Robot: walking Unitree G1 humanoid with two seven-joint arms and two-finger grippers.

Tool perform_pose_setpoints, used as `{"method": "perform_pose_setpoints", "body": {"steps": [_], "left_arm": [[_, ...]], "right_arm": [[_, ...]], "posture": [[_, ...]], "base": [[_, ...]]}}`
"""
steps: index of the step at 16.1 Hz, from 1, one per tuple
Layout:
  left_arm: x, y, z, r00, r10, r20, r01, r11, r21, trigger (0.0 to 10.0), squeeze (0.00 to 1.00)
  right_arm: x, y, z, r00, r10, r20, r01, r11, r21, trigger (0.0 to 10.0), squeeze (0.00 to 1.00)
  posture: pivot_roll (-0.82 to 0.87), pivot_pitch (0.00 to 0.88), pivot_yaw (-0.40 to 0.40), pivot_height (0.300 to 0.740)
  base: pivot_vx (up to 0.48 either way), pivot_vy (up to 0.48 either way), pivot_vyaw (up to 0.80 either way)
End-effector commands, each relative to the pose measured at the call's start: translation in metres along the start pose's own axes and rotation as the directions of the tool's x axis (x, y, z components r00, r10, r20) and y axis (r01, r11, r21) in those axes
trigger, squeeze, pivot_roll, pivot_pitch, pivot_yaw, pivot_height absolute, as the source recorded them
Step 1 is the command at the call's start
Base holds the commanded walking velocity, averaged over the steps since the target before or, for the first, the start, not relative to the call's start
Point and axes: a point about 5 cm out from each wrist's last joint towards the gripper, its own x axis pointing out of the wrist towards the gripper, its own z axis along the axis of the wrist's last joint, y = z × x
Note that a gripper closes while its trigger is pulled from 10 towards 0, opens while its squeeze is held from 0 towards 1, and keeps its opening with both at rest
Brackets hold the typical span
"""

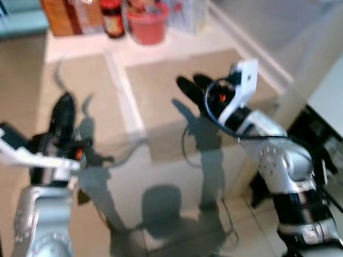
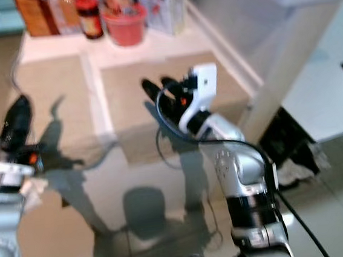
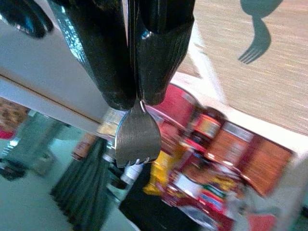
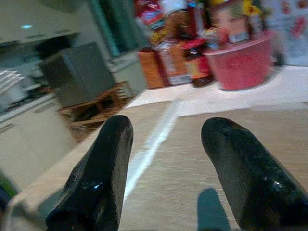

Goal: Setting the table

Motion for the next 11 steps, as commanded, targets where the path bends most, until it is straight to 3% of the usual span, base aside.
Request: {"method": "perform_pose_setpoints", "body": {"steps": [1,6,11], "left_arm": [[-0.002,-0.001,0.001,1.0,-0.005,0.006,0.005,1.0,0.003,10.0,0.0],[0.0,-0.004,-0.007,1.0,0.003,-0.008,-0.003,1.0,-0.018,10.0,0.0],[-0.005,0.001,-0.017,0.999,0.026,-0.046,-0.026,1.0,-0.007,10.0,0.0]], "right_arm": [[0.001,0.008,0.0,0.998,0.055,-0.001,-0.055,0.998,0.01,10.0,0.0],[-0.007,0.009,-0.004,0.994,0.11,-0.023,-0.109,0.994,0.014,10.0,0.0],[-0.013,0.001,-0.007,0.997,0.061,-0.05,-0.063,0.997,-0.036,10.0,0.0]], "posture": [[-0.03,0.084,-0.026,0.74],[-0.04,0.085,-0.026,0.74],[-0.05,0.088,-0.024,0.74]], "base": [[0.0,-0.469,0.0],[0.0,-0.469,0.0],[0.0,-0.469,0.0]]}}
